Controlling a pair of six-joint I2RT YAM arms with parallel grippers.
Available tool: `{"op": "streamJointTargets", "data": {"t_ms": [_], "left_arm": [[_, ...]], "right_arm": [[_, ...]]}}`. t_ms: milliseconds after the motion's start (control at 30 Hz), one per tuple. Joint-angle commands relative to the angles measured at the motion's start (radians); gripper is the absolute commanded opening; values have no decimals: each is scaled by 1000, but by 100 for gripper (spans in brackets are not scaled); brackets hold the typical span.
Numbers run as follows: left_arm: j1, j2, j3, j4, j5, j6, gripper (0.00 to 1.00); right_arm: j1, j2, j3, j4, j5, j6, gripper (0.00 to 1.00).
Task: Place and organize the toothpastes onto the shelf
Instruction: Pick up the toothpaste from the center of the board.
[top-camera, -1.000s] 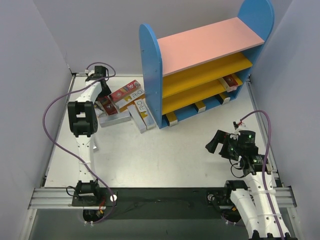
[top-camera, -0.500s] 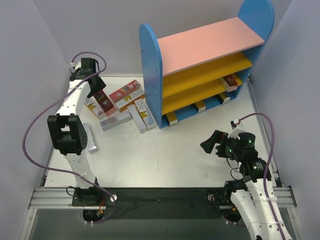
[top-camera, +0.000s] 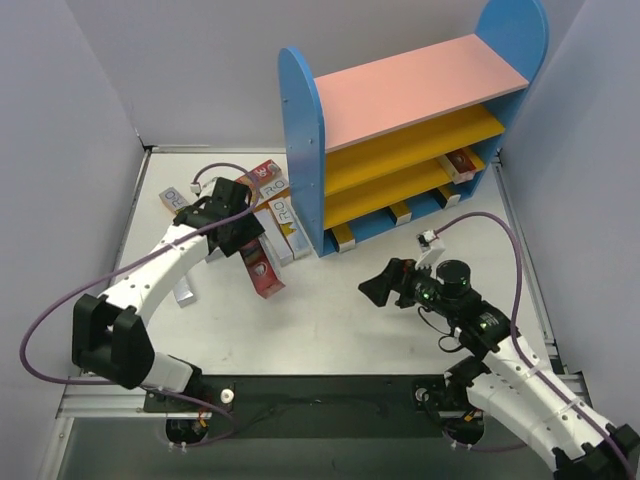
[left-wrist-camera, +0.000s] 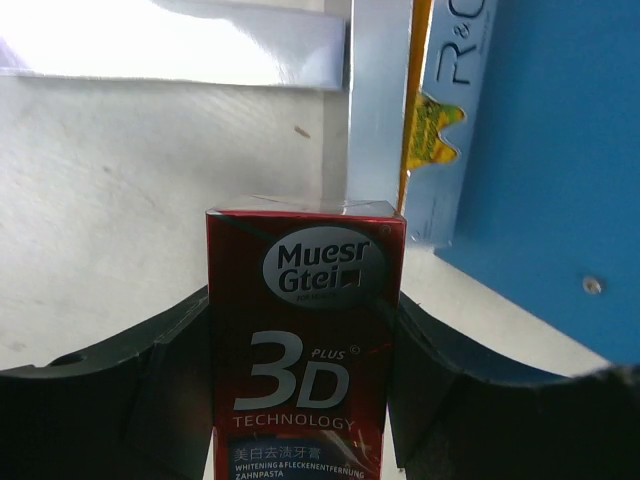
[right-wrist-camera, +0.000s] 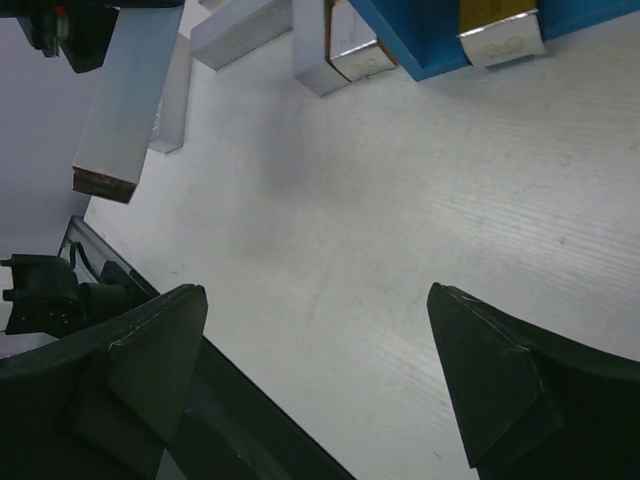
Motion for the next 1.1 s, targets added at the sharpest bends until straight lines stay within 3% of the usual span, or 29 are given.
{"op": "streamJointTargets", "data": {"t_ms": [0,200,433,1067], "left_arm": [[-87,-135,-46,31,-78,-250,45],[-231,-181,-28,-9,-171,-334,46],[-323,-210,-36,-24,-245,-393,46],[-373,-222,-17,-6,-268,-374,46]], "right_arm": [[155,61,10,246,139,41,99],[287,199,42,384,144,43,99],[392,308,104,493,117,24,99],[430,475,156,605,-18,81,94]]}}
